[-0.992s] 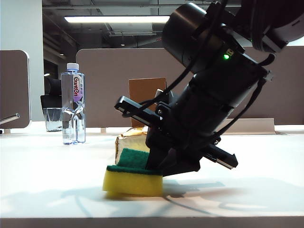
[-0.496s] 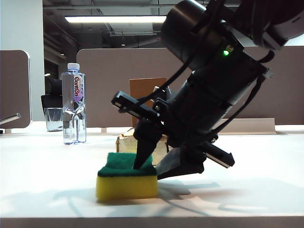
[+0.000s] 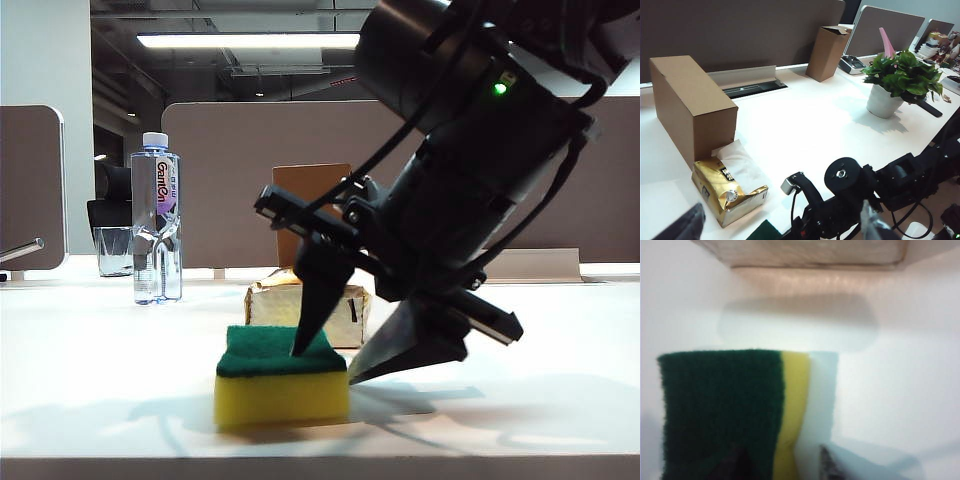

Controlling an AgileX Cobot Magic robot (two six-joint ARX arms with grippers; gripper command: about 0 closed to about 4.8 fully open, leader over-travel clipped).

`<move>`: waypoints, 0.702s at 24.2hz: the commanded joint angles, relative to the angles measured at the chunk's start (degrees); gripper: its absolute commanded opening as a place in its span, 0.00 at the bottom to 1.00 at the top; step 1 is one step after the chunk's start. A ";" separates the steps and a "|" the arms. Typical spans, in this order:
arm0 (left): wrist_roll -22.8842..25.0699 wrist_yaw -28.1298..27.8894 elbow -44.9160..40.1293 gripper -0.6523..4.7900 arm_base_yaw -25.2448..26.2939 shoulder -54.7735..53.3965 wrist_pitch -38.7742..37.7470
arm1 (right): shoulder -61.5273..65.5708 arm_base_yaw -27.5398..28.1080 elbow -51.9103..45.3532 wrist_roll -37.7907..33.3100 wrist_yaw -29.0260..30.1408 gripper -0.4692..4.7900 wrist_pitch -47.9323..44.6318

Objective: Move the sponge from right to left to wipe the table, avoiding obstacles on the table, and finally reaching the bottle of mineral water.

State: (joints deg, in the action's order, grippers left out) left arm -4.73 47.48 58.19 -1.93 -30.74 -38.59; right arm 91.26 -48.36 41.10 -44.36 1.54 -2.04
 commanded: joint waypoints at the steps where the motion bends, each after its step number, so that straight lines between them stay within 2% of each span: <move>1: 0.20 0.33 0.33 0.86 -0.09 0.04 0.22 | -0.24 0.04 -0.07 -0.22 -0.37 0.56 0.83; 4: 0.20 0.33 0.33 0.86 -0.09 0.04 0.07 | -0.24 0.02 -0.04 -0.22 -0.09 0.61 0.42; 17: 0.20 0.33 0.33 0.86 -0.09 0.04 0.02 | -3.21 1.44 1.38 1.20 -0.15 0.62 0.79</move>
State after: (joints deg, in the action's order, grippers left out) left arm -4.73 47.48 58.19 -1.96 -30.72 -38.81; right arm 88.84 -47.48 42.33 -43.86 1.50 -1.32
